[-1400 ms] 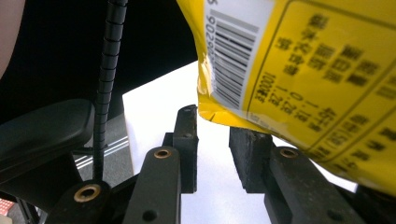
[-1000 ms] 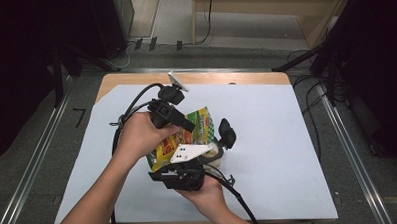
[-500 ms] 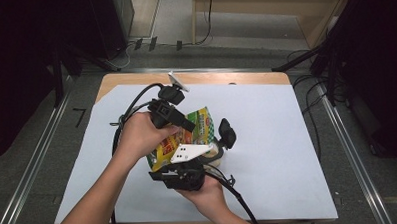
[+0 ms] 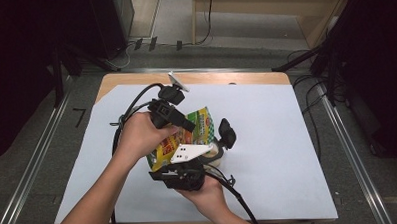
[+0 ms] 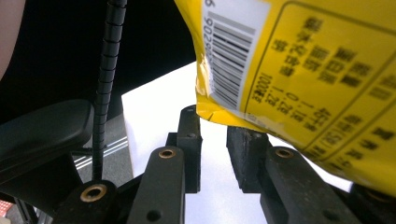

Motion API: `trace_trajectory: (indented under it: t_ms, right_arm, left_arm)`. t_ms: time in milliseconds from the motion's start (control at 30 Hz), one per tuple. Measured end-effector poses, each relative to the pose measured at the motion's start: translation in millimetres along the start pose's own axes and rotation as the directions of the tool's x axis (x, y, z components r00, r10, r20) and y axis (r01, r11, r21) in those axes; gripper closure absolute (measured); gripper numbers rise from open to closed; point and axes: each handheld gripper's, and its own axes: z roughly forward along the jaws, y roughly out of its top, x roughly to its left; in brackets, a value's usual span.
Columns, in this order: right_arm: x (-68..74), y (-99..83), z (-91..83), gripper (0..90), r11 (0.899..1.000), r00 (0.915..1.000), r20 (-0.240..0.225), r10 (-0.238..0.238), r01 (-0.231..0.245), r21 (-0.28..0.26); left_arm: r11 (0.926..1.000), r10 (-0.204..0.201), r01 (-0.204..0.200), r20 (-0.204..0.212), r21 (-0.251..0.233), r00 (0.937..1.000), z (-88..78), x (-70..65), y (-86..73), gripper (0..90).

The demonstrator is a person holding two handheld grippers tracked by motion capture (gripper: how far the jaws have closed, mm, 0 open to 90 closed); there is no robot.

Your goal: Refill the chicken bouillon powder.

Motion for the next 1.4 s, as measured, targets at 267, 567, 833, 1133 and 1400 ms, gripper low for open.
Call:
trace_trajectory:
  t_ms: [267,567,833,1133,1400]
  right_arm:
    - [0.6,-0.1,0.1,76.7,1.000,1.0000,-0.004,0.002,-0.002,0.001]
    - [0.4,0.0,0.3,76.7,1.000,1.0000,-0.004,0.001,-0.001,-0.001]
    - [1.5,0.4,0.0,76.9,1.000,1.0000,-0.004,0.001,-0.001,-0.003]
    - [2.3,1.3,-0.3,76.8,1.000,1.0000,-0.007,0.005,-0.005,-0.010]
    - [3.1,2.1,-1.1,76.8,1.000,0.9999,-0.009,0.008,-0.008,-0.015]
  left_arm:
    - [1.0000,0.001,-0.001,0.001,0.002,1.0000,-0.3,-1.9,-0.4,86.3]
    - [1.0000,-0.002,0.002,0.002,-0.001,1.0000,-0.2,-0.9,-0.3,86.4]
    - [1.0000,0.003,-0.002,-0.002,0.002,1.0000,-0.9,-2.6,-0.6,86.3]
    - [1.0000,0.002,-0.002,-0.003,0.001,1.0000,-1.0,-1.5,0.0,86.0]
    - [1.0000,0.007,-0.007,-0.005,0.000,1.0000,-0.8,-2.5,0.8,85.8]
